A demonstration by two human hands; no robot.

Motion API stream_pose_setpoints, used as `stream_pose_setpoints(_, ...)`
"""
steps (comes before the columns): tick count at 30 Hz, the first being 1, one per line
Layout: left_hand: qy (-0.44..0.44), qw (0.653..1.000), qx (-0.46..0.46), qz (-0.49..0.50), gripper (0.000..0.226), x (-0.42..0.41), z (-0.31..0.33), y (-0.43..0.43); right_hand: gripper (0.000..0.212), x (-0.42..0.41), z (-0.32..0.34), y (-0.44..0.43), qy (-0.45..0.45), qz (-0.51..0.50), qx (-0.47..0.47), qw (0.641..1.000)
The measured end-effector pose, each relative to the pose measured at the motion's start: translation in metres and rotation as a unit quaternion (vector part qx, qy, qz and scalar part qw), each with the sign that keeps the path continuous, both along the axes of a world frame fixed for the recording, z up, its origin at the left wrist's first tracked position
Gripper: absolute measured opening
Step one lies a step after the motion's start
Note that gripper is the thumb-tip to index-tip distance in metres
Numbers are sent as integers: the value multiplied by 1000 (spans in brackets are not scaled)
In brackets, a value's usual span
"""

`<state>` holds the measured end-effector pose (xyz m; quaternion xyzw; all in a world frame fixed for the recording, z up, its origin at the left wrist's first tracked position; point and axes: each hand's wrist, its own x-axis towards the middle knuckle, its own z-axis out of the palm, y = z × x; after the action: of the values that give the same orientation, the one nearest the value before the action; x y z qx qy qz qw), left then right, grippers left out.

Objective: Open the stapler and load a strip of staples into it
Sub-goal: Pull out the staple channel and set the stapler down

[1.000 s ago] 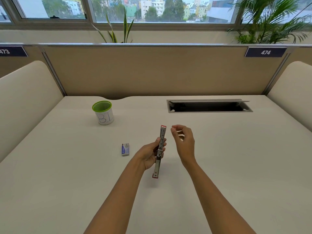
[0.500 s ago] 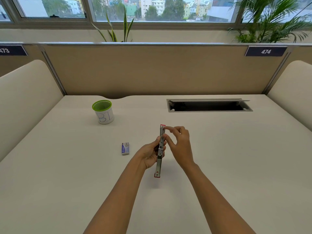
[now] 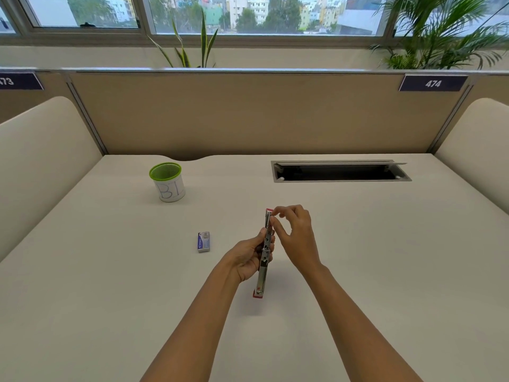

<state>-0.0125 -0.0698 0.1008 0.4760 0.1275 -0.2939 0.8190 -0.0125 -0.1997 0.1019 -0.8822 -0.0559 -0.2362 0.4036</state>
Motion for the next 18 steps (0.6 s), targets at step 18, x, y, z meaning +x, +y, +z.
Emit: stream_pose_setpoints(18, -17, 999, -20, 19, 29, 1, 10, -2, 21, 1, 9, 5, -70, -14, -35, 997)
